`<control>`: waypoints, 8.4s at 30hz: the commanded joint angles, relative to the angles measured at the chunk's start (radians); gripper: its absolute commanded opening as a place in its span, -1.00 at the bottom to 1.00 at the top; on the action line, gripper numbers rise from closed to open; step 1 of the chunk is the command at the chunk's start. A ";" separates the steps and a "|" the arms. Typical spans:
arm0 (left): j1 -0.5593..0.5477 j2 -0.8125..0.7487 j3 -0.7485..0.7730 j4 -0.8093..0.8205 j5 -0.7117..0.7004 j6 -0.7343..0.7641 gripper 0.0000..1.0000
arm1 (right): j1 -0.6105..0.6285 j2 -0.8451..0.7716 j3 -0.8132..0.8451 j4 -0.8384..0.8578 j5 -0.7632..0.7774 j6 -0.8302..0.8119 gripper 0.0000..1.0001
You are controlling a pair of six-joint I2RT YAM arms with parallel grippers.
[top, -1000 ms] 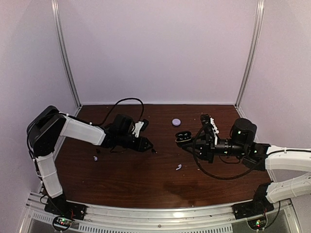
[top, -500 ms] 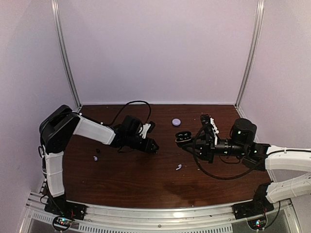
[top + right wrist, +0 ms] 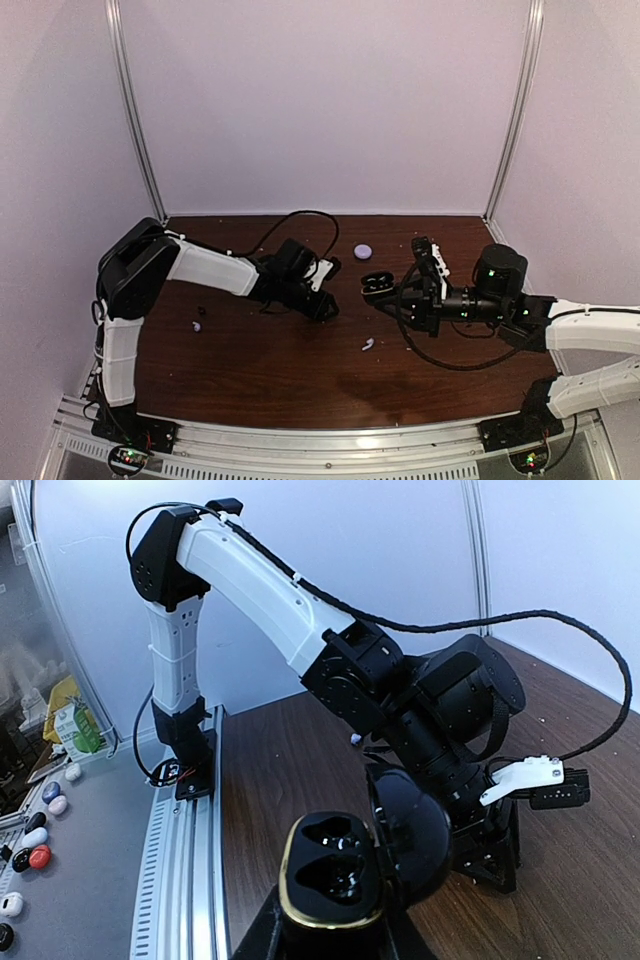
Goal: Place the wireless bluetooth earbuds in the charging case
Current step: Pick up the left earbud from the center of the board, then insert the left earbud into the left side groove of the charging case.
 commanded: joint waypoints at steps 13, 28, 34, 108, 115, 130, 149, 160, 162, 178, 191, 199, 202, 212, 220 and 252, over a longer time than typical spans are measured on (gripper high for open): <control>-0.041 0.001 0.039 -0.355 -0.238 0.159 -0.38 | -0.012 -0.010 0.009 0.000 0.017 -0.015 -0.97; -0.073 -0.158 -0.122 -0.498 -0.207 0.201 -0.53 | -0.013 0.002 0.010 0.011 0.009 -0.014 -0.97; -0.062 -0.147 -0.022 -0.529 -0.219 0.257 -0.30 | -0.015 0.013 0.016 0.015 -0.002 -0.010 -0.97; -0.086 -0.869 -0.492 0.695 0.079 0.204 -0.82 | 0.000 0.072 -0.047 0.447 0.123 -0.247 -0.97; -0.129 -0.843 -0.482 0.794 0.152 0.226 -0.83 | 0.021 0.120 -0.042 0.554 0.121 -0.296 -0.98; -0.202 -0.810 -0.480 0.862 0.222 0.309 -0.85 | 0.078 0.168 0.006 0.621 0.120 -0.409 -0.92; -0.218 -0.724 -0.429 0.887 0.209 0.295 -0.87 | 0.114 0.243 0.052 0.659 0.135 -0.275 -0.98; -0.218 -0.695 -0.413 0.898 0.187 0.285 -0.87 | 0.131 0.256 0.062 0.695 0.126 -0.264 -0.99; -0.218 -0.691 -0.413 0.901 0.184 0.283 -0.87 | 0.133 0.256 0.061 0.703 0.128 -0.261 -1.00; -0.218 -0.677 -0.415 0.887 0.164 0.281 -0.87 | 0.135 0.250 0.061 0.731 0.146 -0.238 -1.00; -0.218 -0.674 -0.414 0.847 0.132 0.280 -0.86 | 0.135 0.246 0.058 0.739 0.157 -0.238 -1.00; -0.219 -0.672 -0.402 0.786 0.087 0.271 -0.73 | 0.134 0.234 0.051 0.737 0.163 -0.242 -1.00; -0.218 -0.674 -0.401 0.771 0.087 0.272 -0.71 | 0.134 0.234 0.050 0.737 0.165 -0.242 -1.00; -0.218 -0.686 -0.409 0.756 0.087 0.281 -0.61 | 0.134 0.237 0.045 0.740 0.171 -0.239 -1.00; -0.218 -0.691 -0.410 0.737 0.087 0.290 -0.52 | 0.134 0.239 0.044 0.745 0.175 -0.233 -1.00; -0.198 -0.828 -0.401 0.424 0.148 0.401 0.02 | 0.115 0.217 0.044 0.585 0.132 -0.198 -1.00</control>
